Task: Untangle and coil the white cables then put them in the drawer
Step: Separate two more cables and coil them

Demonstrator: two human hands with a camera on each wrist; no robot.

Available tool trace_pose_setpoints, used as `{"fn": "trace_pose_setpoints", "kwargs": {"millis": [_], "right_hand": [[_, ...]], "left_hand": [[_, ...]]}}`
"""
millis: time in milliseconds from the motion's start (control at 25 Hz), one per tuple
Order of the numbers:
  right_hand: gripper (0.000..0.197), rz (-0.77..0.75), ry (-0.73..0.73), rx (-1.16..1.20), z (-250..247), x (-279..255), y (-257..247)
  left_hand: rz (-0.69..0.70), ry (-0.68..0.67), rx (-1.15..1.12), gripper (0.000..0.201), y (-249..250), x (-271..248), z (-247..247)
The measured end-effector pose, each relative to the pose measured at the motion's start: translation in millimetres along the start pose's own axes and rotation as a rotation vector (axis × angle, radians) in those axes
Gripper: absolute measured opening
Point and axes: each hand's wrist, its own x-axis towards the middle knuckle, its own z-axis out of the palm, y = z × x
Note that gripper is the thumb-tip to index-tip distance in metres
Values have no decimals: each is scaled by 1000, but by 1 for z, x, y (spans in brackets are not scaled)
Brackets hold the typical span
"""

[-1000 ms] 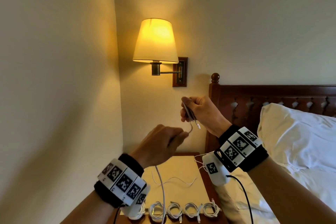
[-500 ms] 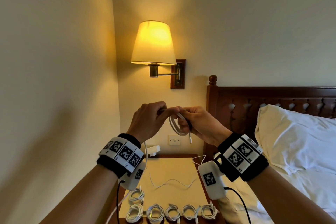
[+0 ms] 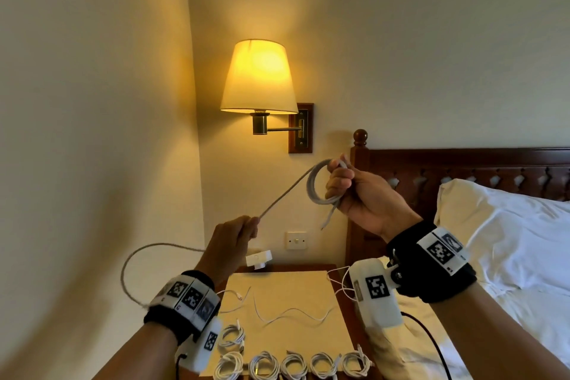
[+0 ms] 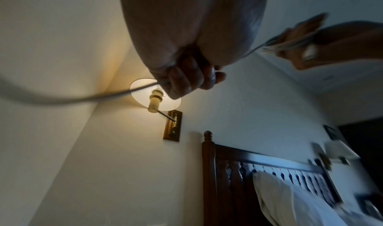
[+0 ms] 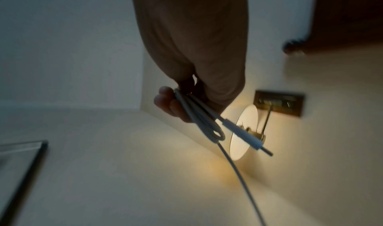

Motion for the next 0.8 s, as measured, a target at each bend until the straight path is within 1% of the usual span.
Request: {"fn": "trace_pose_setpoints", "kwargs": {"millis": [40,120,200,240,280,360,440,520,600,640,720,800], "right_hand": [[33,-44,64,-88,-2,1,-4],[31,-99,149,-252,-4,3,-5],[30,-120,147,-415,-2,7,5],[30,-138,136,-551,0,9,12],[29,-161,127,-717,1,10,19],[31,-183,113,-992,2,12,30],[33,-187,88,-1094,-1,11,35],[36,-189,44,-1112,-4,9,33],[36,-169,-10,-1083,-3,6,32],[35,-156,-31,-1057,-2,5,32],[37,-124,-50,-998,1,3,34],[40,-97,-35,-915,3,3,35]], "left_hand": [[9,-56,18,37,-2,-10,4],[70,-226,87,40,9,-25,11],[184,-374,190,41,38,-29,18],[246,-408,212,41,56,-28,18],[299,-412,214,39,75,-24,15],[339,-357,198,34,103,-13,2],[346,-247,221,29,114,2,-12],[386,-109,267,27,112,15,-22],[398,-28,272,27,105,23,-25],[381,3,239,25,101,27,-25],[319,37,105,21,96,30,-23],[260,45,-49,31,93,31,-20]]}}
